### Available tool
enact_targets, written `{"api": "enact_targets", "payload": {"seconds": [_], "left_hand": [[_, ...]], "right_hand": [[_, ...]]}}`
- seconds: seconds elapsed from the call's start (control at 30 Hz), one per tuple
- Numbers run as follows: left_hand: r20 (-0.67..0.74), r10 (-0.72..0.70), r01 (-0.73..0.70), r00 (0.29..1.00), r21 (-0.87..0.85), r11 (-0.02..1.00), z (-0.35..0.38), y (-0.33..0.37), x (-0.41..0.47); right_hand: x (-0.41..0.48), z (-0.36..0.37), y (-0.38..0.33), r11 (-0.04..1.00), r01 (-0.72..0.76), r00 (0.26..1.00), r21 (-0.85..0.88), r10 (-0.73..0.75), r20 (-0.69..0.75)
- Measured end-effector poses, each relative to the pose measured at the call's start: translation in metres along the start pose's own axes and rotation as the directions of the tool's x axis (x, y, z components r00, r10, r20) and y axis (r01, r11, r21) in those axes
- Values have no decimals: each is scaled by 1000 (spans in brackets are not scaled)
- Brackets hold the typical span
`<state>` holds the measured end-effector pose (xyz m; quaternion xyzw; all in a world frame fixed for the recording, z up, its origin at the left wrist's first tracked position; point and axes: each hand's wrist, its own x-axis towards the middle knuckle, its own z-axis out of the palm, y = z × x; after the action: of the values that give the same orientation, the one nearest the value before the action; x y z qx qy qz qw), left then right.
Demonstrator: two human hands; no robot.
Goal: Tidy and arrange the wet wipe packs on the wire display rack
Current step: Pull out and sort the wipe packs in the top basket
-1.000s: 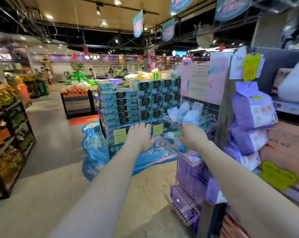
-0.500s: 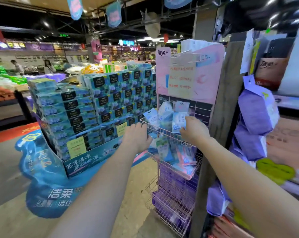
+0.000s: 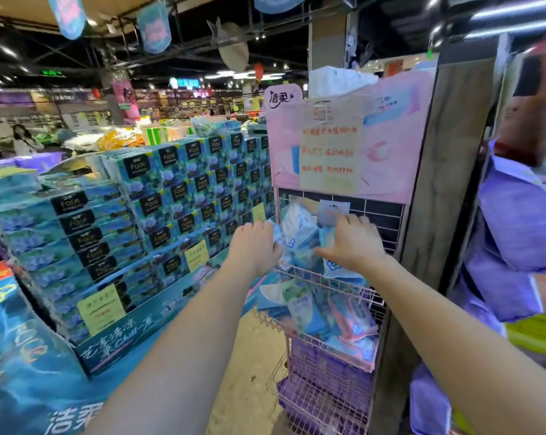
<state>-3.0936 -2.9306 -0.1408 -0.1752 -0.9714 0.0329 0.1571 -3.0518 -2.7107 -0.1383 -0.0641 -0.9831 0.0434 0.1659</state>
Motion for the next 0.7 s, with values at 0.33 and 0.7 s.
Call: {"api": "enact_targets", "payload": {"seconds": [0.33, 0.7], "left_hand": [[-38, 223, -226, 974, -77, 971, 18, 0, 56], [37, 477, -469, 878, -126, 874, 17, -15, 106]], "right_hand": [[-6, 9, -9, 983, -181, 981, -14, 180, -71], [-14, 9, -26, 918, -396, 918, 21, 395, 48]]}}
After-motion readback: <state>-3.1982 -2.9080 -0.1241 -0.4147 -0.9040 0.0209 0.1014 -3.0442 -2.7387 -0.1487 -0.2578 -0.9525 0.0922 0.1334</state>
